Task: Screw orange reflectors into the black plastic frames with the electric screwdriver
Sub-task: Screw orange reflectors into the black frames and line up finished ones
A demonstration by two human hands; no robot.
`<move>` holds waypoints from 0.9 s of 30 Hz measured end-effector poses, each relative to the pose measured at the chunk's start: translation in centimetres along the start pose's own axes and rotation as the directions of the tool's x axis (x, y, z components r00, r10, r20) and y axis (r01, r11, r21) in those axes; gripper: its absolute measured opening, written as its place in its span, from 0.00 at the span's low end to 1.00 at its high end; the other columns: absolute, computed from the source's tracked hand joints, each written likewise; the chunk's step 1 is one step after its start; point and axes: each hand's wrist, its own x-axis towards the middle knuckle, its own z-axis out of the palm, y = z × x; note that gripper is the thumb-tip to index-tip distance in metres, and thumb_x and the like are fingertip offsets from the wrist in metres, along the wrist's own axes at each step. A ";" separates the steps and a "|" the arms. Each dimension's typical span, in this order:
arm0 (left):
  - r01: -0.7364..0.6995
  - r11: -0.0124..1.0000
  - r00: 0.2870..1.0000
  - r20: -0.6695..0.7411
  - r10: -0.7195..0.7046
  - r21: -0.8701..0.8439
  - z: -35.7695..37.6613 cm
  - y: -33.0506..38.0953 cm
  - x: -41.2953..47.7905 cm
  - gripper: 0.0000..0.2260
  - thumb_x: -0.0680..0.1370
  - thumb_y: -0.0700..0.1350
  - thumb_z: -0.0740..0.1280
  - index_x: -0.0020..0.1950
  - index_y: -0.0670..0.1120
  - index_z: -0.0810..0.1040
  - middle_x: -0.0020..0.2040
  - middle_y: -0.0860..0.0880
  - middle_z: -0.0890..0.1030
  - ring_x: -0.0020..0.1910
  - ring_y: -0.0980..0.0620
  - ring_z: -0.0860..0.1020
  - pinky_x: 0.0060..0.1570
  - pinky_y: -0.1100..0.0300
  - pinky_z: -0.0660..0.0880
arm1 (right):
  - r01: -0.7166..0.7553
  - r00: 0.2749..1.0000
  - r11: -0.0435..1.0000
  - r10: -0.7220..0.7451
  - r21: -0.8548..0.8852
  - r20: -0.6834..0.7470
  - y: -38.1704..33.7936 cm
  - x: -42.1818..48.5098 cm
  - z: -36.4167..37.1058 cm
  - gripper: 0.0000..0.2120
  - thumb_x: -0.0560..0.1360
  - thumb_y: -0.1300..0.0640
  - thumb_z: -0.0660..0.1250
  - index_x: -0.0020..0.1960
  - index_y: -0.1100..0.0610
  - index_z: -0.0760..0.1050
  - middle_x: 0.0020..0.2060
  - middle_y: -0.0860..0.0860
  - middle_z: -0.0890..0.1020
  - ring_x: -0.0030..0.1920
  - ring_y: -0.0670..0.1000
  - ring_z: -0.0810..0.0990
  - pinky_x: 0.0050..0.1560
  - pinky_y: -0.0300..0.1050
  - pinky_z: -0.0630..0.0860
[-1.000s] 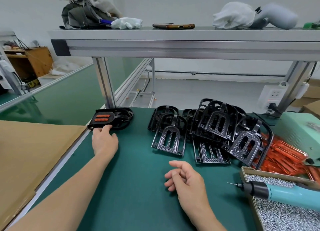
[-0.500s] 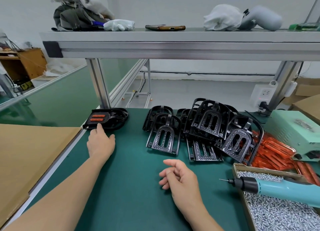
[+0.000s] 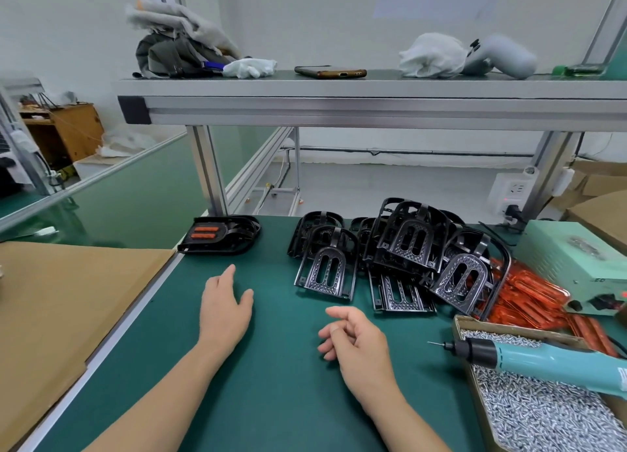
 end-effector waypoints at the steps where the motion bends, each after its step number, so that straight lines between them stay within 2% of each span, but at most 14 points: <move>1: -0.014 1.000 1.000 0.012 0.014 -0.002 0.0 0.2 -0.7 0.28 0.80 0.44 0.67 0.78 0.44 0.63 0.67 0.42 0.71 0.67 0.45 0.69 0.66 0.53 0.65 | 0.002 1.000 1.000 -0.002 0.001 -0.002 0.0 0.0 0.0 0.16 0.79 0.70 0.58 0.56 0.54 0.77 0.40 0.54 0.84 0.34 0.48 0.83 0.38 0.40 0.79; 10: -0.203 0.979 0.973 0.112 0.201 0.007 0.0 1.6 -6.4 0.25 0.79 0.44 0.69 0.75 0.42 0.69 0.64 0.46 0.73 0.64 0.48 0.71 0.64 0.61 0.65 | 0.037 0.999 0.998 -0.039 -0.060 -0.032 0.1 0.0 0.3 0.14 0.79 0.68 0.60 0.55 0.53 0.78 0.39 0.53 0.84 0.35 0.48 0.83 0.38 0.40 0.80; 12: -0.246 0.969 0.961 0.137 0.241 0.020 0.0 1.4 -7.3 0.24 0.79 0.45 0.69 0.74 0.42 0.70 0.63 0.48 0.72 0.64 0.50 0.71 0.65 0.62 0.65 | 0.055 0.998 0.992 -0.058 -0.117 -0.019 0.2 0.0 0.5 0.13 0.79 0.66 0.62 0.54 0.51 0.78 0.40 0.51 0.84 0.37 0.48 0.83 0.41 0.42 0.81; 14: -0.269 0.962 0.953 0.153 0.261 0.035 0.0 1.3 -7.7 0.22 0.78 0.46 0.70 0.71 0.42 0.74 0.62 0.49 0.73 0.64 0.50 0.71 0.65 0.63 0.65 | 0.150 0.988 0.955 -0.157 -0.257 -0.005 0.2 0.3 1.1 0.10 0.79 0.63 0.64 0.55 0.51 0.78 0.44 0.48 0.82 0.40 0.45 0.81 0.47 0.41 0.80; 16: -0.280 0.958 0.951 0.153 0.269 0.055 0.0 1.3 -7.6 0.18 0.78 0.46 0.70 0.66 0.42 0.78 0.60 0.49 0.74 0.63 0.50 0.72 0.64 0.65 0.63 | 0.331 0.929 0.825 -0.370 -0.458 0.005 -0.1 1.2 1.5 0.10 0.78 0.62 0.66 0.57 0.54 0.79 0.50 0.46 0.80 0.45 0.43 0.78 0.53 0.38 0.76; 18: -0.281 0.958 0.951 0.152 0.268 0.065 0.1 1.3 -7.4 0.16 0.78 0.46 0.70 0.64 0.42 0.79 0.59 0.49 0.74 0.62 0.50 0.71 0.63 0.65 0.63 | 0.447 0.850 0.623 -0.518 -0.642 0.089 -0.8 2.9 1.8 0.12 0.77 0.63 0.66 0.59 0.57 0.78 0.56 0.49 0.79 0.54 0.50 0.76 0.56 0.45 0.74; 19: -0.279 0.958 0.952 0.152 0.267 0.063 0.1 1.4 -7.4 0.16 0.78 0.46 0.70 0.64 0.42 0.79 0.59 0.49 0.74 0.62 0.50 0.71 0.63 0.65 0.63 | 0.461 0.832 0.513 -0.534 -0.724 0.152 -1.3 4.0 2.0 0.13 0.76 0.62 0.66 0.61 0.57 0.77 0.58 0.50 0.77 0.56 0.53 0.74 0.57 0.48 0.73; 21: -0.279 0.959 0.952 0.143 0.269 0.055 0.1 1.4 -7.3 0.15 0.78 0.46 0.70 0.63 0.43 0.80 0.58 0.50 0.74 0.61 0.51 0.71 0.63 0.65 0.63 | 0.405 0.852 0.321 -0.473 -0.856 0.225 -2.2 5.9 2.5 0.16 0.76 0.59 0.65 0.64 0.55 0.73 0.61 0.52 0.74 0.58 0.56 0.71 0.58 0.50 0.70; 22: -0.276 0.960 0.954 0.137 0.267 0.050 0.1 1.3 -7.2 0.14 0.78 0.45 0.70 0.62 0.43 0.80 0.58 0.50 0.75 0.61 0.51 0.71 0.63 0.65 0.63 | 0.352 0.873 0.259 -0.437 -0.899 0.216 -2.5 6.8 2.8 0.19 0.76 0.57 0.66 0.66 0.54 0.70 0.62 0.53 0.72 0.58 0.57 0.70 0.58 0.50 0.69; 24: -0.268 0.962 0.957 0.130 0.260 0.045 0.0 1.3 -7.1 0.13 0.77 0.45 0.70 0.61 0.43 0.81 0.57 0.49 0.75 0.60 0.50 0.72 0.62 0.64 0.65 | 0.267 0.908 0.190 -0.377 -0.945 0.181 -2.9 8.0 3.3 0.24 0.74 0.56 0.69 0.68 0.54 0.66 0.60 0.55 0.71 0.58 0.58 0.70 0.57 0.50 0.67; 27: -0.265 0.964 0.958 0.129 0.257 0.041 0.0 1.3 -7.1 0.13 0.77 0.45 0.70 0.60 0.43 0.81 0.56 0.51 0.75 0.60 0.51 0.72 0.62 0.65 0.64 | 0.230 0.937 0.114 -0.294 -0.966 0.188 -2.8 8.8 3.9 0.29 0.72 0.58 0.68 0.71 0.52 0.64 0.59 0.57 0.72 0.59 0.59 0.69 0.56 0.51 0.66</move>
